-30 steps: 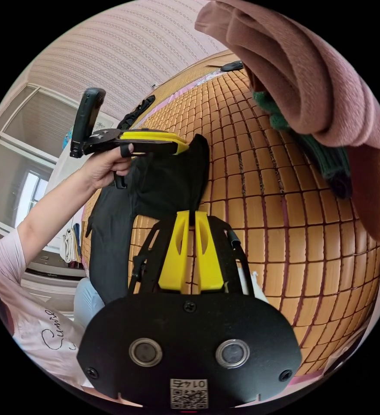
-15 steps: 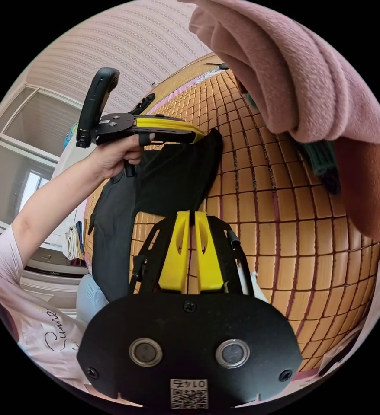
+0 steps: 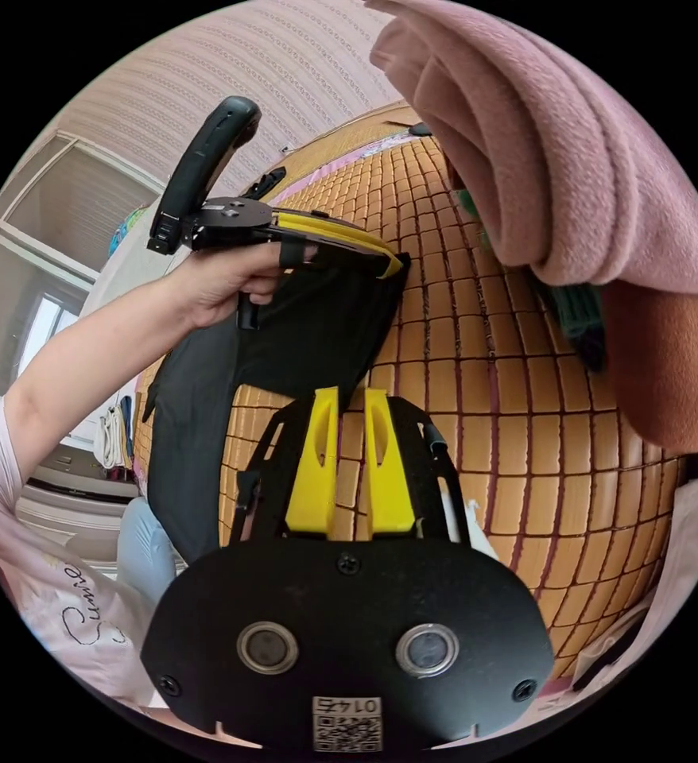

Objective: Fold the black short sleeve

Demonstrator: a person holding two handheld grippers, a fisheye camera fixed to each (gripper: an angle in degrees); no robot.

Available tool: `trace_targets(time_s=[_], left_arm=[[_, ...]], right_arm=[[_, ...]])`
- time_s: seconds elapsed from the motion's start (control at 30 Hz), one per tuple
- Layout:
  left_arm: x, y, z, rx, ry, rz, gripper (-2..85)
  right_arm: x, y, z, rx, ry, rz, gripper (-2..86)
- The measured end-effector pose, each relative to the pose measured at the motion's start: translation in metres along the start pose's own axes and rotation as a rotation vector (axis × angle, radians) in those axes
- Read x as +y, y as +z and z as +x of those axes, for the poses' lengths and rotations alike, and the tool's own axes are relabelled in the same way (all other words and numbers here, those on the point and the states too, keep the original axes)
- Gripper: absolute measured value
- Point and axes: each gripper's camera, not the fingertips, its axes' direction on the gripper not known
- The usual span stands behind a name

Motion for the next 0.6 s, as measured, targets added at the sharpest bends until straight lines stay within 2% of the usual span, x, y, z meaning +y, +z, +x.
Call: trace_targets(time_s=[0.13, 0.3, 0.6], left_arm=[[0.010, -0.017, -0.005, 0.004, -0.047, 0.019, -0.6], [0.034, -0.065, -0.015, 0.018, -0.073, 0.127, -0.9], [0.164, -0.202, -0.041, -0.037, -0.172, 0.307, -0.9]], right_arm=[[0.004, 0.001, 0.005, -0.035, 0.009, 0.022, 1.0], [0.010, -0.005, 0.001, -0.069, -0.019, 0.090, 0.2], [0.022, -0.007, -0.051, -0.308, -0.260, 0.279, -0.1]])
